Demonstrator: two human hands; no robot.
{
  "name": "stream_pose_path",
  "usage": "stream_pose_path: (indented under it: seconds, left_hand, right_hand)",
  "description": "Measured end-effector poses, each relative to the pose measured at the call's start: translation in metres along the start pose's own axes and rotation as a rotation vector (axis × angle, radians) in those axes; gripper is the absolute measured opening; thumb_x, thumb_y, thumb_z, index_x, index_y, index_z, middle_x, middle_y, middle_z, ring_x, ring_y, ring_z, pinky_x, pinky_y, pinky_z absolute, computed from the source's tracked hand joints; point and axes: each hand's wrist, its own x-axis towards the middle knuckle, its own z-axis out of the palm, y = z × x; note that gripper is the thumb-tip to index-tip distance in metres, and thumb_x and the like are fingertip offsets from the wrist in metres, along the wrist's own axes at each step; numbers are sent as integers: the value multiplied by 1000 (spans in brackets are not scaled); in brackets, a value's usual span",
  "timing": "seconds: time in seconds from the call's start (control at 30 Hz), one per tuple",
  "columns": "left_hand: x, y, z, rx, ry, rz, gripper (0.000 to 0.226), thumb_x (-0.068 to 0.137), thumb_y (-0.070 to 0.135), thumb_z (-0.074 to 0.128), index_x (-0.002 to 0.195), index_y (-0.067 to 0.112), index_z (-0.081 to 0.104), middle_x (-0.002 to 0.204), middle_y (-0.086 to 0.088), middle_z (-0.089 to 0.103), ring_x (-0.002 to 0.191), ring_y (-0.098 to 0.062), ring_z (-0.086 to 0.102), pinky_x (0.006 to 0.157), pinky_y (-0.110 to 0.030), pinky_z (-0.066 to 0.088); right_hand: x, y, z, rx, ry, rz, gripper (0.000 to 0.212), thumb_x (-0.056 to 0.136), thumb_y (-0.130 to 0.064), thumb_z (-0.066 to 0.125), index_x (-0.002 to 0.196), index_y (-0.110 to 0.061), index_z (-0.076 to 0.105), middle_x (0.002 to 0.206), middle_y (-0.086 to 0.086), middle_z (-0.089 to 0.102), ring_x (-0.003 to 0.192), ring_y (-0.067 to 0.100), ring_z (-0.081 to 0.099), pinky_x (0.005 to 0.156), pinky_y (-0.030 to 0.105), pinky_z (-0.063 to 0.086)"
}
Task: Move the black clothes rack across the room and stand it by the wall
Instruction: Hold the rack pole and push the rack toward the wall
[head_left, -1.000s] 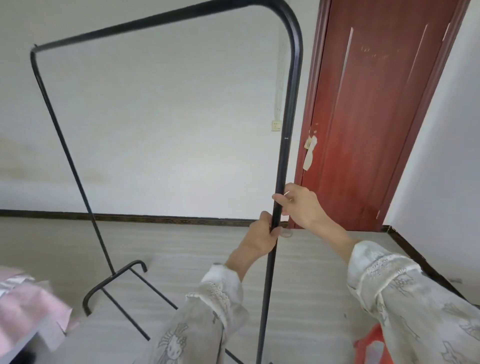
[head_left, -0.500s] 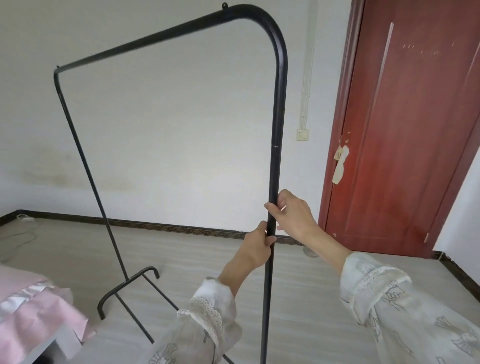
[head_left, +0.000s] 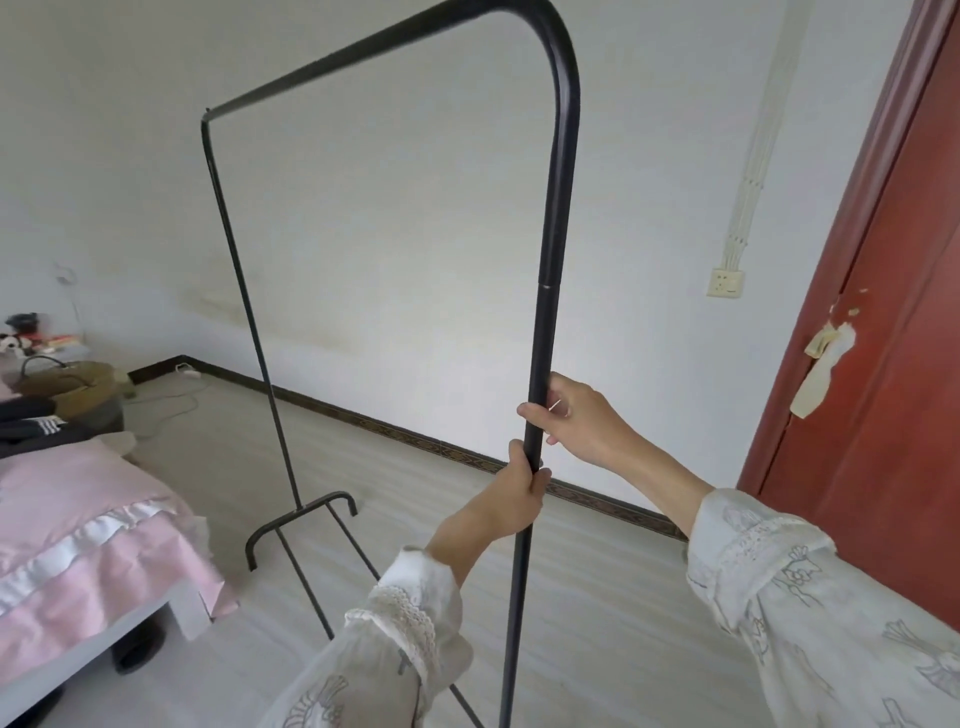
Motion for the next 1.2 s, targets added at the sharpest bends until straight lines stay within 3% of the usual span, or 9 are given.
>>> stream_pose_path:
  seconds: [0.2, 0.27, 0.33, 0.53, 0.7, 0.97, 1.1, 1.2]
  left_hand:
    - [50, -13, -26, 1, -16, -19, 11, 96, 9, 32, 93, 10, 21, 78, 2, 38, 82, -23, 42, 72, -23, 42]
    - [67, -19, -40, 20, -7, -39, 9, 96, 10, 31, 94, 10, 23, 79, 3, 41, 83, -22, 47, 78, -29, 44]
    - [87, -26, -52, 37, 0, -48, 8, 96, 11, 31, 95, 10, 23, 79, 3, 42, 84, -22, 49, 83, -33, 43]
    - [152, -42, -89, 62, 61, -58, 11, 96, 9, 36, 97, 8, 25, 79, -3, 42, 83, -26, 50, 82, -37, 44]
    - [209, -58, -110, 92, 148, -98, 16, 92, 5, 42, 97, 10, 28, 85, -8, 43, 82, -26, 51, 88, -44, 48]
    - [310, -80, -139, 125, 170, -144, 13, 92, 2, 36, 97, 11, 29, 77, -1, 48, 79, -23, 52, 71, -26, 46]
    - [369, -87, -143, 147, 211, -163, 14, 91, 1, 36, 97, 12, 29, 77, -2, 48, 79, -23, 52, 62, -21, 42]
    - [414, -90, -142, 153, 224, -181, 16, 90, 2, 35, 104, 10, 32, 76, 2, 47, 79, -22, 52, 63, -21, 42]
  right_hand:
    - [61, 15, 10, 182, -81, -114, 4, 87, -15, 57, 89, -15, 54, 86, -2, 65, 74, 9, 55, 69, 19, 42]
    - [85, 19, 15, 232, -116, -128, 4, 88, -13, 56, 87, -16, 54, 80, -3, 68, 80, 2, 59, 73, 18, 42]
    - [111, 24, 19, 263, -141, -142, 10, 88, -12, 56, 81, -19, 53, 75, -4, 68, 85, 6, 62, 82, 21, 45]
    - [190, 38, 36, 333, -131, -159, 12, 87, -8, 54, 79, -16, 51, 70, 1, 63, 75, 20, 63, 84, 35, 53]
    - [254, 52, 45, 341, -129, -158, 11, 87, -8, 55, 79, -14, 51, 71, -2, 63, 74, 21, 63, 83, 34, 53]
    - [357, 85, 45, 369, -143, -175, 4, 87, -10, 56, 86, -8, 53, 79, 6, 65, 74, 20, 64, 82, 32, 53]
    - [410, 111, 35, 369, -151, -202, 6, 88, -13, 57, 86, -9, 54, 78, 6, 66, 68, 15, 64, 64, 11, 50]
    - [450, 134, 25, 364, -161, -211, 6, 88, -14, 57, 84, -11, 54, 78, 6, 67, 75, 20, 65, 71, 22, 51]
